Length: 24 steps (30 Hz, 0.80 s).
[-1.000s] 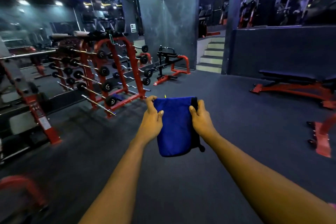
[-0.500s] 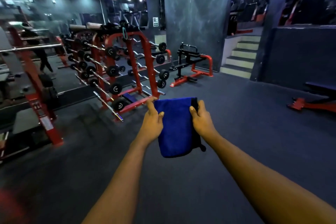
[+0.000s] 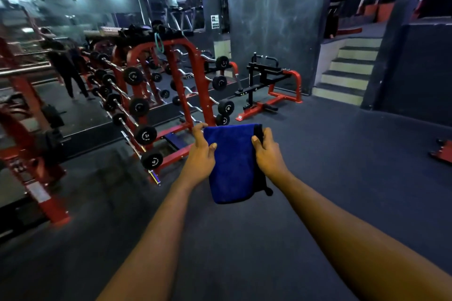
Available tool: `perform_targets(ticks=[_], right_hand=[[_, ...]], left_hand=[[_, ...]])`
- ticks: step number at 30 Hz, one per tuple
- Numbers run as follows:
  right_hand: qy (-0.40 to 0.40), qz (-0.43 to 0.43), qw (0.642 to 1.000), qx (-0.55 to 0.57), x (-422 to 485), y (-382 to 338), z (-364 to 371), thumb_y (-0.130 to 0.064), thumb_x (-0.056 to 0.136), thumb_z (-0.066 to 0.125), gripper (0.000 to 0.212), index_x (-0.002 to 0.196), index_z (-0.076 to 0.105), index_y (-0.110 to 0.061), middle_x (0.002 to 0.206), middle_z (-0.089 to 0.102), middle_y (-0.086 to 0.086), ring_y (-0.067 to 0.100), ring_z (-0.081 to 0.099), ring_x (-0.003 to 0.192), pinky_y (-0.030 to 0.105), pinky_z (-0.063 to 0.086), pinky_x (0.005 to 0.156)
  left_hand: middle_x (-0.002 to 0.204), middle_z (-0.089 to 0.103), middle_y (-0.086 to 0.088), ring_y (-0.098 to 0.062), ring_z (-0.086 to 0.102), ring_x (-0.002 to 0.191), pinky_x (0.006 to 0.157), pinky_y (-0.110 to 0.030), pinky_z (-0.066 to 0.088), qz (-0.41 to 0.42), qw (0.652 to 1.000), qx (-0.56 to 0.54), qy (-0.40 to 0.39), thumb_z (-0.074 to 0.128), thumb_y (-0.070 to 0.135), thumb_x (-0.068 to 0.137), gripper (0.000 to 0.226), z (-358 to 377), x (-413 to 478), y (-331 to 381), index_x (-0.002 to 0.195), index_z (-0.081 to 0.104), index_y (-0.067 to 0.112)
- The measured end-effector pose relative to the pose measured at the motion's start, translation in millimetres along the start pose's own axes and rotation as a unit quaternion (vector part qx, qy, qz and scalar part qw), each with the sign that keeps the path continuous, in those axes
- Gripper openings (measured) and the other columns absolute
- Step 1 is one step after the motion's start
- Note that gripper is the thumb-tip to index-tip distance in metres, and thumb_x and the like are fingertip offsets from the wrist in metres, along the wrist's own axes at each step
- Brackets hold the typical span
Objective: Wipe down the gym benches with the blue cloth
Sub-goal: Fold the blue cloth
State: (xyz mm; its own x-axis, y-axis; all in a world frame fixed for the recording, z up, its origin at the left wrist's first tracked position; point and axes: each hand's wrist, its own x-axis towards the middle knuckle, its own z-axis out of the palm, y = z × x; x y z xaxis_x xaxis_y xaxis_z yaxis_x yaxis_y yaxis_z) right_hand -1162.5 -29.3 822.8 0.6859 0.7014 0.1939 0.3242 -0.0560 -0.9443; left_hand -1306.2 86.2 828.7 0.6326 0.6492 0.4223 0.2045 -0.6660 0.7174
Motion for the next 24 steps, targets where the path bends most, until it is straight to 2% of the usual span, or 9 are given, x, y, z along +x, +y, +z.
perform_targets(ticks=[1,5,10,14,19,24], right_hand=[[-0.001,0.004,1.000,0.004,23,3,1,-0.026,0.106,0.037,0.010,0.112,0.043,-0.020,0.097,0.060,0.000,0.009,0.059,0.082,0.019,0.042,0.061],[-0.012,0.001,1.000,0.004,132,11,8,-0.025,0.106,0.038,0.008,0.111,0.043,-0.022,0.094,0.059,-0.003,0.009,0.058,0.083,0.020,0.042,0.061],[-0.014,0.000,1.000,-0.006,246,28,34,-0.024,0.106,0.038,0.012,0.116,0.043,-0.021,0.093,0.059,-0.003,0.006,0.057,0.079,0.018,0.041,0.059],[-0.008,0.007,1.000,-0.016,324,54,62,-0.024,0.106,0.038,0.009,0.113,0.043,-0.021,0.090,0.058,-0.001,0.009,0.057,0.076,0.015,0.040,0.055],[0.018,0.031,0.999,-0.018,434,76,103,-0.023,0.106,0.038,0.009,0.113,0.043,-0.021,0.092,0.057,-0.005,0.003,0.054,0.079,0.016,0.038,0.058],[0.064,0.070,0.995,-0.022,539,107,137,-0.024,0.105,0.039,0.016,0.117,0.044,-0.014,0.103,0.061,0.008,0.017,0.058,0.087,0.035,0.044,0.073]], left_hand=[[0.092,0.052,0.003,-0.023,0.063,0.085,0.070,-0.031,0.055,-0.002,1.000,0.007,-0.003,0.044,0.008,0.101,0.044,5,21,-4,0.128,0.016,0.028],[0.102,0.060,-0.015,-0.030,0.066,0.086,0.073,-0.047,0.058,-0.027,1.000,0.016,0.004,0.045,0.011,0.101,0.044,20,118,-33,0.126,0.017,0.033],[0.099,0.059,-0.011,-0.023,0.066,0.078,0.067,-0.042,0.059,-0.040,0.999,0.009,0.015,0.045,0.010,0.101,0.044,36,219,-82,0.122,0.017,0.038],[0.109,0.055,-0.007,-0.020,0.063,0.090,0.080,-0.048,0.057,-0.039,0.999,0.003,0.004,0.046,0.010,0.100,0.047,49,292,-136,0.121,0.018,0.040],[0.111,0.054,-0.007,-0.019,0.062,0.091,0.082,-0.043,0.055,-0.032,0.999,-0.002,-0.041,0.045,0.012,0.101,0.044,58,400,-204,0.124,0.017,0.036],[0.101,0.057,-0.014,-0.022,0.063,0.079,0.071,-0.044,0.056,-0.020,0.997,0.009,-0.079,0.044,0.009,0.100,0.045,80,516,-266,0.128,0.016,0.031]])
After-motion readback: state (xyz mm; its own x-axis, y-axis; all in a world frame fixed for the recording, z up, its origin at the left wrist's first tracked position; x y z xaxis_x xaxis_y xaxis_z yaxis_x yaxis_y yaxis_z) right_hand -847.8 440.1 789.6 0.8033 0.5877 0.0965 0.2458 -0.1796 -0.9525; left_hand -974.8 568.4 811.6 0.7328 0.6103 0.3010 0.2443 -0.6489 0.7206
